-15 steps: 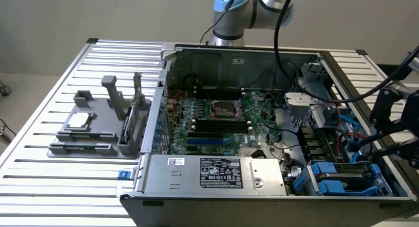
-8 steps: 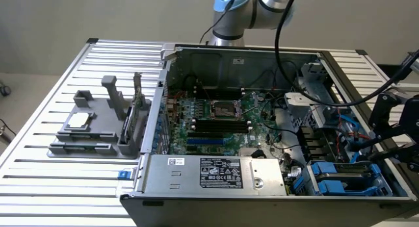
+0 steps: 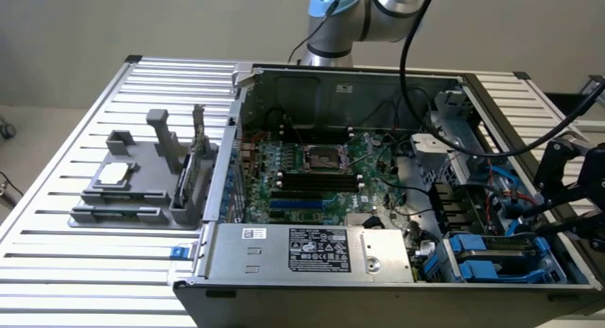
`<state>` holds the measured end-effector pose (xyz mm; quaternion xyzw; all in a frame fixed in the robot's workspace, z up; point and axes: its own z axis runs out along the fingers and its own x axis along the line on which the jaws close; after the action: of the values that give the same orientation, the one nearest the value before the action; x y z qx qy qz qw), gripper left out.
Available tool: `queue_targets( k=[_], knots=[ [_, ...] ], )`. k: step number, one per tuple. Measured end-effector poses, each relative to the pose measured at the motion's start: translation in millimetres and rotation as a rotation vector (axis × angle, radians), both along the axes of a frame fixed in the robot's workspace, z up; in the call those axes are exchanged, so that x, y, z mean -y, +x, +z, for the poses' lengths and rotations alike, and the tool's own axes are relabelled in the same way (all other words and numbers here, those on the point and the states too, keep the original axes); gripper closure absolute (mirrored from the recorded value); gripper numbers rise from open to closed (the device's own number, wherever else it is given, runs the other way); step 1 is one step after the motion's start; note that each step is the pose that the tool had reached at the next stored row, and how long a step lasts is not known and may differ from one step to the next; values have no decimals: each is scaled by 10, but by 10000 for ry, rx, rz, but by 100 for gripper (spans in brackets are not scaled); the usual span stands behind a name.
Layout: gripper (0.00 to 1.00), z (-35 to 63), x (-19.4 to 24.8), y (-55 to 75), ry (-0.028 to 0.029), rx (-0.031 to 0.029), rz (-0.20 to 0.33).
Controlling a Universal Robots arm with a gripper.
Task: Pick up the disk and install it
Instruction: 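Insert the first disk wire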
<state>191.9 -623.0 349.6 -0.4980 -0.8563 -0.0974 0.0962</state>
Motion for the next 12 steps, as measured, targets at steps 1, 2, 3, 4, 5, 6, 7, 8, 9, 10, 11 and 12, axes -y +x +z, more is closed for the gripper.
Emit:
queue_targets(
  k=[1,2,3,4,5,6,7,8,9,10,11,12],
  knots=[
    [69,-13,0,2,-1,2,0],
    [69,-24,0,5,-3,3,0],
    [69,-35,0,7,-6,4,0],
    [69,-47,0,9,-8,6,0],
    [69,-59,0,10,-9,7,0],
    [69,-68,0,12,-13,8,0],
    [69,-75,-1,13,-17,9,0],
    [69,-81,-2,14,-18,8,0],
    [69,-84,-4,16,-18,8,1],
    [69,-86,-9,18,-19,8,1],
    [69,-90,-15,18,-19,8,0],
    [69,-94,-21,18,-20,8,0]
  ],
)
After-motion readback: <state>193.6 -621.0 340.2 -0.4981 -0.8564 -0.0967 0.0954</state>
